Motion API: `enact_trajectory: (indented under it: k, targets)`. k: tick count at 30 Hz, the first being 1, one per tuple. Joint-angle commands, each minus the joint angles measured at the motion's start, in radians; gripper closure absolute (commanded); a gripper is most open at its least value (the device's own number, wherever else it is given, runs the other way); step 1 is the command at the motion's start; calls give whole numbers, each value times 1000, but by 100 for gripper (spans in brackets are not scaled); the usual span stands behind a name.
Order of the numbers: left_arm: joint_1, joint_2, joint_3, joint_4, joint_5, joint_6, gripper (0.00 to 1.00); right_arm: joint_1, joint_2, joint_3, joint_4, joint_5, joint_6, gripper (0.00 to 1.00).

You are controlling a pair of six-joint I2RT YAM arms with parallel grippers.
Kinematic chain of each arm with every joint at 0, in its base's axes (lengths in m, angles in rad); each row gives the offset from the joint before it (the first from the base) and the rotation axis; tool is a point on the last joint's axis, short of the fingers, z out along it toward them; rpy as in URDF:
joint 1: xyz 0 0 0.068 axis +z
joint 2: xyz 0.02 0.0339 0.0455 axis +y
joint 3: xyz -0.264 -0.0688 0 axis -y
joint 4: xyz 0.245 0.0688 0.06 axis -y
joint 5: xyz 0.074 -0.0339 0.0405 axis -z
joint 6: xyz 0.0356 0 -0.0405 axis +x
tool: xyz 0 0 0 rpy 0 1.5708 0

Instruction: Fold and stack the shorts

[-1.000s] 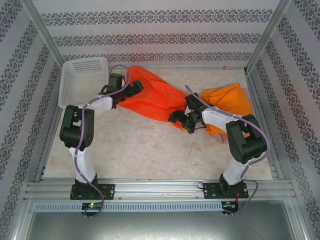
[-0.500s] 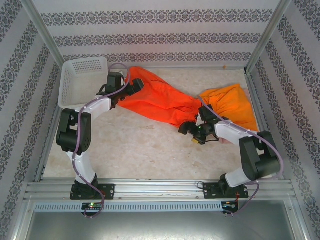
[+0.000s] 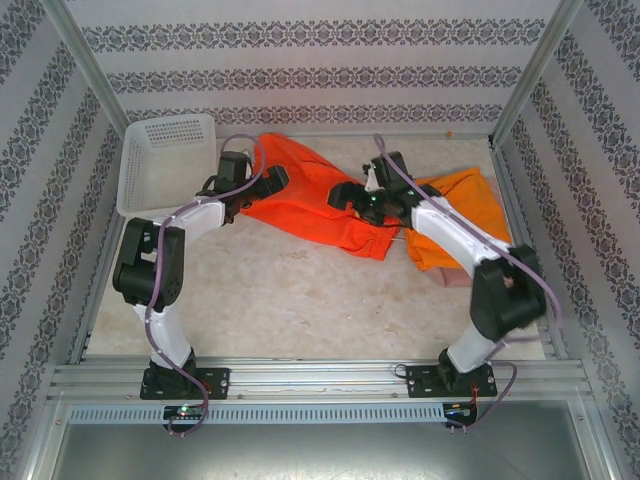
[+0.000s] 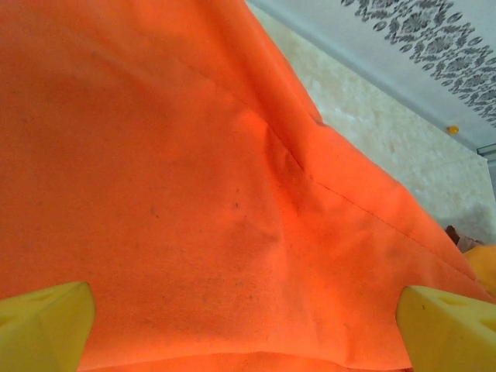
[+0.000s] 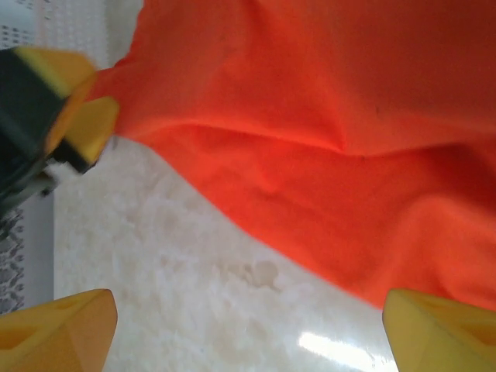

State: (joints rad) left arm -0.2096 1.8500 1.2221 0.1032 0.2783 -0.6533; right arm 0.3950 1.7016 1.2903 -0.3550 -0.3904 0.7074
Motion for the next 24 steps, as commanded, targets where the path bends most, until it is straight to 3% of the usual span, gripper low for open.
enact_trajectory:
  k: [1, 4, 9, 18, 24]
  targets:
    - [9, -90, -27, 62, -58, 22, 0, 8, 139, 85, -23, -8, 14, 12]
    - [18, -122, -54, 79, -67, 15, 0, 24, 226, 125, -27, -25, 17, 12]
    - [24, -145, -70, 74, -65, 30, 0, 34, 255, 54, -23, 4, 2, 12]
    - [27, -143, -78, 76, -52, 23, 0, 17, 161, -236, -13, 27, -62, 12]
    - [27, -149, -85, 58, -11, 3, 0, -72, 62, -424, -26, -42, -115, 12]
